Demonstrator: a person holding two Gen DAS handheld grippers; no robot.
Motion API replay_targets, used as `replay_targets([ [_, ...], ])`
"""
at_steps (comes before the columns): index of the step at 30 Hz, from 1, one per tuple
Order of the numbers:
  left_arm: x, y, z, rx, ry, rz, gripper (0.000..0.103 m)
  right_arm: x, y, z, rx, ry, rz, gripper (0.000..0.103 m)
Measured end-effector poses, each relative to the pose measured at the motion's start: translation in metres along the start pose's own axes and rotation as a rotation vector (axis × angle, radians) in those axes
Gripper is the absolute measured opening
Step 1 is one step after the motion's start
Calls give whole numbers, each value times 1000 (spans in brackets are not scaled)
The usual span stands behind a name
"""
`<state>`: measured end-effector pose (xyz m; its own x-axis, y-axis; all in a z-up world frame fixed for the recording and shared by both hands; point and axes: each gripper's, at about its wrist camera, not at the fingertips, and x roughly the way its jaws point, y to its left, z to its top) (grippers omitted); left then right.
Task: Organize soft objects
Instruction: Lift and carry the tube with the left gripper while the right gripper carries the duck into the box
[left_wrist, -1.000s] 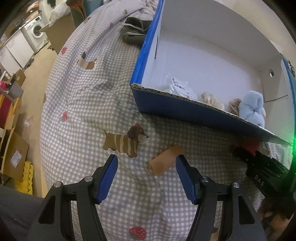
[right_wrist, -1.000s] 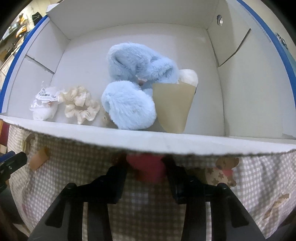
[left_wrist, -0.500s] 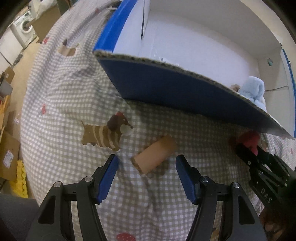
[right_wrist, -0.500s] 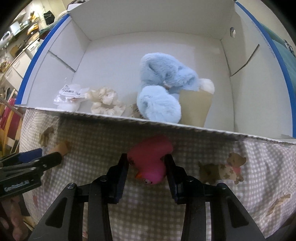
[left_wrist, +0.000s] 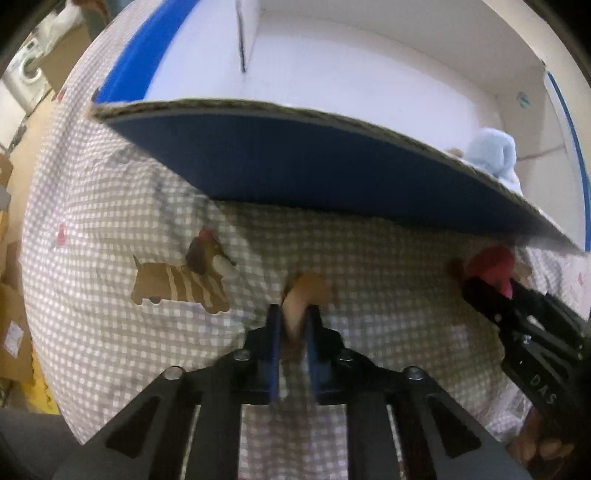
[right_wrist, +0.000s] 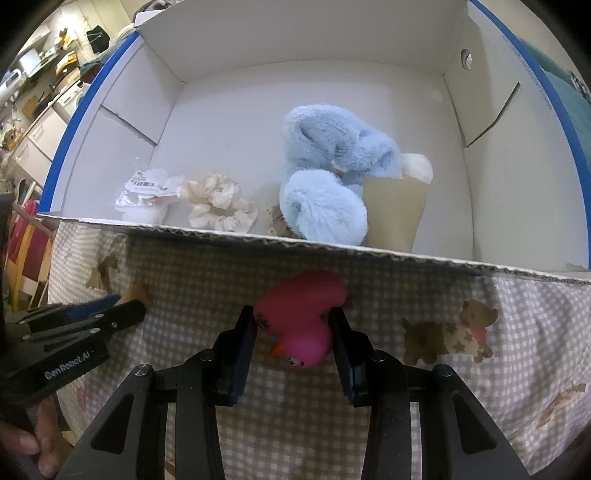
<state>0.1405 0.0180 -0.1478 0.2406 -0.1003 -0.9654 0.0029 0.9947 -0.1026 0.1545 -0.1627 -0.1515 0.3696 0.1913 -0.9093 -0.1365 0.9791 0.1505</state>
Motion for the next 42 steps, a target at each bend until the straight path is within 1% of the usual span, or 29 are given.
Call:
replay_targets([
  [1,-2,0,1,1,-8,3,6,-1,0,0,3,2,4,42],
  [4,-10,2,3,-23,-32,-29,5,0,0,0,7,6,9,42],
  [8,-28,17,3,-71,-81,-56,5,-7,-4,-3,10,8,13,42],
  [10,-36,23,3,-92,-101,-58,5,-10,-5,-5,12,7,12,42],
  [14,-50,34,-6,-122,-132,-22,5,-14,-6,-8,13,5,6,42],
  [17,-54,40,-10,-143,-128,-11,5,-18,-6,-11,9,-2,-2,42],
  [18,-54,36,-12,-147,-128,-5,5,-20,-6,-12,7,-5,-4,42],
  [23,-62,48,-16,-181,-137,55,5,-31,-6,-19,-3,-20,-16,42],
  [25,-66,52,-18,-188,-147,59,5,-37,-6,-21,-8,-29,-21,42],
  [29,-82,46,-30,-167,-203,80,5,-47,-9,-24,12,-50,-6,42],
  [32,-95,36,-36,-144,-249,104,5,-57,-10,-26,23,-75,31,42],
  [36,-112,28,-45,-139,-316,111,5,-75,-6,-24,10,-142,87,42],
  [40,-134,19,-49,-128,-416,122,5,-95,-1,-22,-11,-220,154,42],
  [42,-141,14,-51,-111,-461,142,5,-102,3,-20,-23,-258,179,42],
])
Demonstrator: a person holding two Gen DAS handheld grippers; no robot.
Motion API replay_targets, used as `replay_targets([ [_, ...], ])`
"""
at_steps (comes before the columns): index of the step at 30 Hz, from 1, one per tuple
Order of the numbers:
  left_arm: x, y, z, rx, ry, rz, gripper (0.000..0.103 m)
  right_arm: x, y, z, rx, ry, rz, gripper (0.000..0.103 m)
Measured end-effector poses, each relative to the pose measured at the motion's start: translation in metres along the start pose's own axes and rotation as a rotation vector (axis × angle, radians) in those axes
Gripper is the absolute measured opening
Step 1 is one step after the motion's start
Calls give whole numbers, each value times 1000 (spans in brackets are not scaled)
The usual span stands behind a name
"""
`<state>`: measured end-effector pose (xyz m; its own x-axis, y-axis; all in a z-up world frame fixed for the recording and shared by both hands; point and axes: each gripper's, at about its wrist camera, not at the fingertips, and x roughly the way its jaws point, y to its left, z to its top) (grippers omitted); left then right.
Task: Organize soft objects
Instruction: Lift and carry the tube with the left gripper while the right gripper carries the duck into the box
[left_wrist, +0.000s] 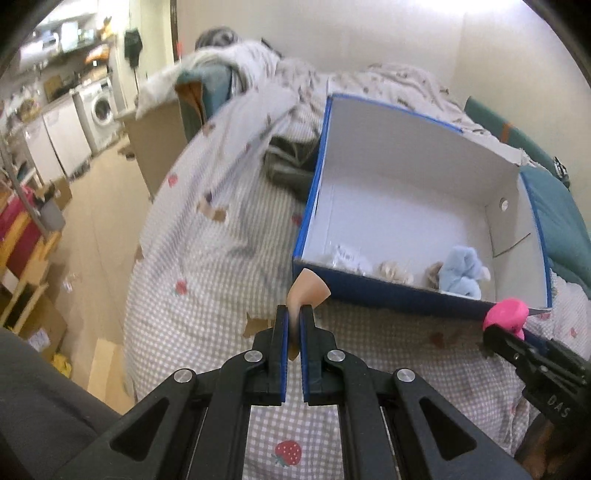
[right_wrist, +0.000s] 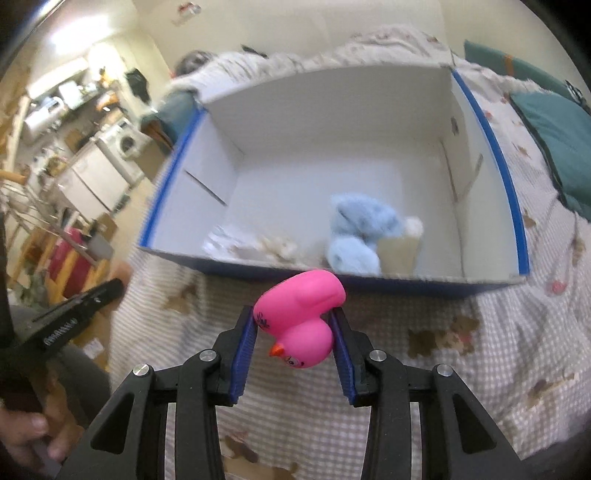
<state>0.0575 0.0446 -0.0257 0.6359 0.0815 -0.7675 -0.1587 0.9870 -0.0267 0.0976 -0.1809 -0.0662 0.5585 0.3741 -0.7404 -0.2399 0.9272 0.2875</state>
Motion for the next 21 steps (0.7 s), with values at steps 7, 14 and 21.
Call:
replay_targets([
  [7,-25,-10,18,9,-83,-2,5,-21,1,12,-14,-102,3,42],
  [14,-16,-22,52,43,-78,-54,5,-30,-25,36,92,-154,56,42],
  [21,0,-39,86,101,-103,-65,5,-30,-35,68,61,-182,25,42],
])
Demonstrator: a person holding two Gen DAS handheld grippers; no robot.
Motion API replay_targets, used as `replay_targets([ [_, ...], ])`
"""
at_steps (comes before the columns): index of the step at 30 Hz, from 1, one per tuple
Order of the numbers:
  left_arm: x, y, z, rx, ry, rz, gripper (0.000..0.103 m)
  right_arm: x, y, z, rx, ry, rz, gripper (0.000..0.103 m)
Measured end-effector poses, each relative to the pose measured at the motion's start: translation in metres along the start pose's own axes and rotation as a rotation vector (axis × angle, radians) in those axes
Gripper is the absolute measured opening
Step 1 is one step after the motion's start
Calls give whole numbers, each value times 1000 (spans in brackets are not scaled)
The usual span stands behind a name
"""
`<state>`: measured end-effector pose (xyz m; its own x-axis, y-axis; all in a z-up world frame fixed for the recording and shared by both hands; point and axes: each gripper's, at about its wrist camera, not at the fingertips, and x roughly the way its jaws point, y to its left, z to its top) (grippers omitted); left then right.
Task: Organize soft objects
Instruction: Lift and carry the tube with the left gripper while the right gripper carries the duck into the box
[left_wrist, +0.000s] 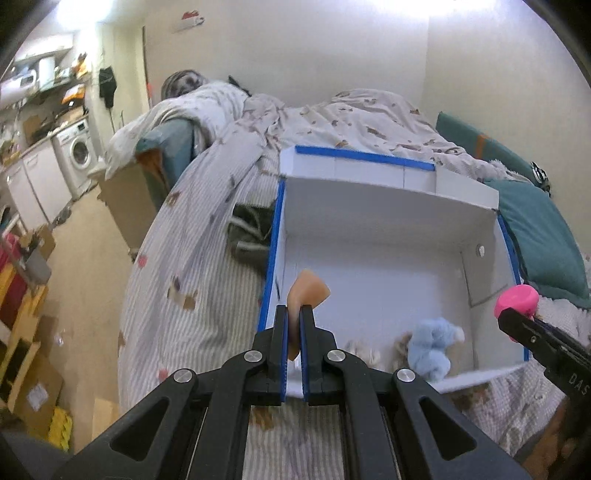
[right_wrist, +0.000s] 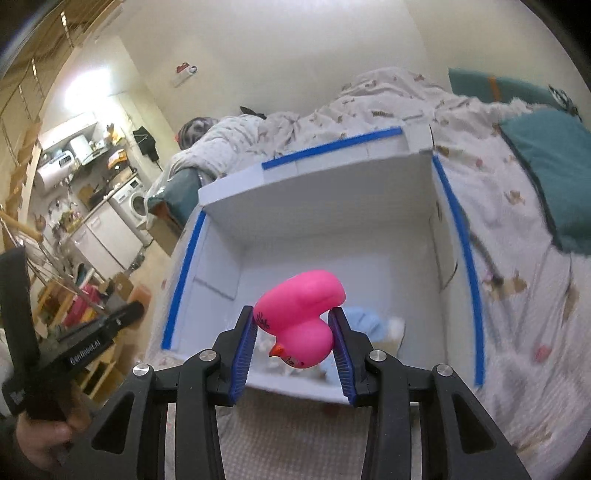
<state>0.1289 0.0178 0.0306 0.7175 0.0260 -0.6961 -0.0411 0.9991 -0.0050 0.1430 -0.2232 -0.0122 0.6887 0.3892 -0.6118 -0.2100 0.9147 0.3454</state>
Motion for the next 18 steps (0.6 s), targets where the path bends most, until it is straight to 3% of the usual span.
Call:
replay_targets([
  [5,25,-13,13,60,-5,1,6,24,-13,8,-12,35,-24,42],
  [10,52,-21,0,114,-16,29,6,46,-29,1,65,92,-32,42],
  [12,65,-23,-3,114,20,44,6,51,-29,2,58,96,-36,42],
  [14,76,-20,-3,57,76,-14,6,56,-27,3,47,98,-39,42],
  [18,87,-19,-7,36,122,-31,6,68,-22,-1,31,124,-44,42],
])
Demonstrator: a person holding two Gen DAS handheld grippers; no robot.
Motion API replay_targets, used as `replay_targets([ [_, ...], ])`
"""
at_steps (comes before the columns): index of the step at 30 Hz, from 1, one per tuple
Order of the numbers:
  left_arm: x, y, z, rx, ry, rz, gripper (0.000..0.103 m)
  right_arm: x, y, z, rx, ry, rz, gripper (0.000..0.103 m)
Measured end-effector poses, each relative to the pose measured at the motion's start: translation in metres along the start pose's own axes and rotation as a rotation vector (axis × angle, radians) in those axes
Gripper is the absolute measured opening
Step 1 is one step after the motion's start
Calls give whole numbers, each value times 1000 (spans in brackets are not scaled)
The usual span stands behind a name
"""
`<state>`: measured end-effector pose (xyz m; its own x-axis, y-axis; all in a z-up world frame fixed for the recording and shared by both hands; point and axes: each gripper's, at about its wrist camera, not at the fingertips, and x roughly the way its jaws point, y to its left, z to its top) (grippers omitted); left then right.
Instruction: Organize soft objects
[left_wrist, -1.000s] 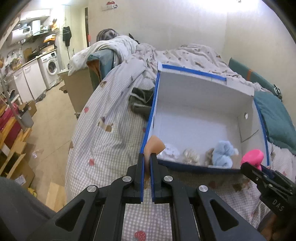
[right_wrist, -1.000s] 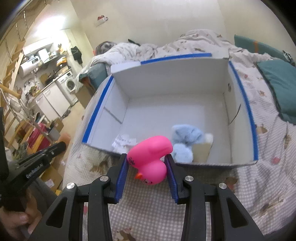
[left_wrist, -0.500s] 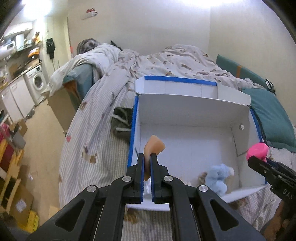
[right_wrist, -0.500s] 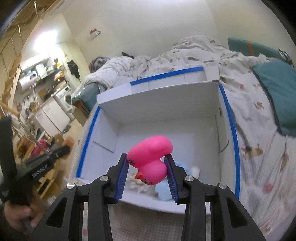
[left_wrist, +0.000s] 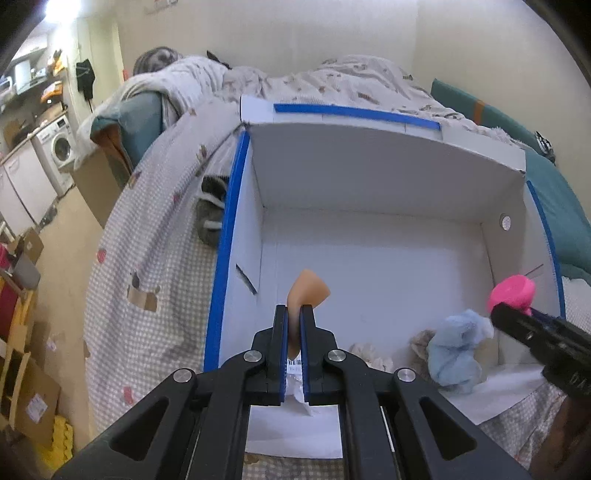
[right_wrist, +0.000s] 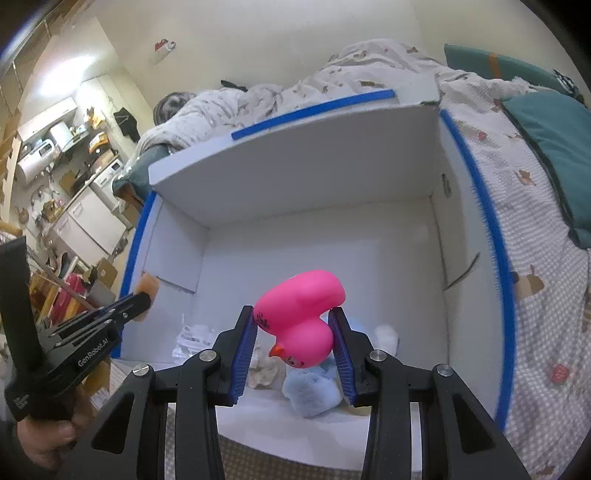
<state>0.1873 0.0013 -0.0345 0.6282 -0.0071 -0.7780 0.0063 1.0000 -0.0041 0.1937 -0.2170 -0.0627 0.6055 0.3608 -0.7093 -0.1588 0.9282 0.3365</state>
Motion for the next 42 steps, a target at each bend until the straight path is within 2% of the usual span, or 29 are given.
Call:
replay_targets([
  [5,7,1,-5,-15,27,-34,6,8,6,-4,-23,28,10,42],
  [13,14,-11,-13,25,50,-16,7,14,11,-4,-49,45,6,42],
  [17,14,-12,-14,33,52,-10,14,15,11,-3,-43,45,4,42],
  [20,10,-13,-12,43,33,20,18,14,12,-4,-44,43,6,42],
  [21,8,-13,-12,43,27,18,25,14,12,-4,-45,42,5,42],
  [23,5,-12,-11,36,16,9,48,13,12,-3,-44,39,7,42],
  [24,2,-11,-10,30,4,18,66,12,12,-3,-41,35,9,42],
  [25,0,-10,-10,25,-8,24,72,11,11,-3,-38,34,8,42],
  [30,-7,-6,-8,1,-26,6,72,7,7,-1,-3,15,15,43],
  [33,-16,-4,-7,6,-43,16,72,2,5,0,17,-13,8,64],
  [37,-30,2,-6,-2,-88,63,72,-4,6,1,23,-37,-23,77],
  [39,-36,6,-7,-12,-104,73,72,-8,3,-1,38,-43,-36,77],
  [41,-46,10,-8,-21,-127,89,72,-13,2,-3,51,-53,-30,82],
  [42,-50,11,-8,-24,-135,96,72,-17,2,-3,54,-60,-29,91],
])
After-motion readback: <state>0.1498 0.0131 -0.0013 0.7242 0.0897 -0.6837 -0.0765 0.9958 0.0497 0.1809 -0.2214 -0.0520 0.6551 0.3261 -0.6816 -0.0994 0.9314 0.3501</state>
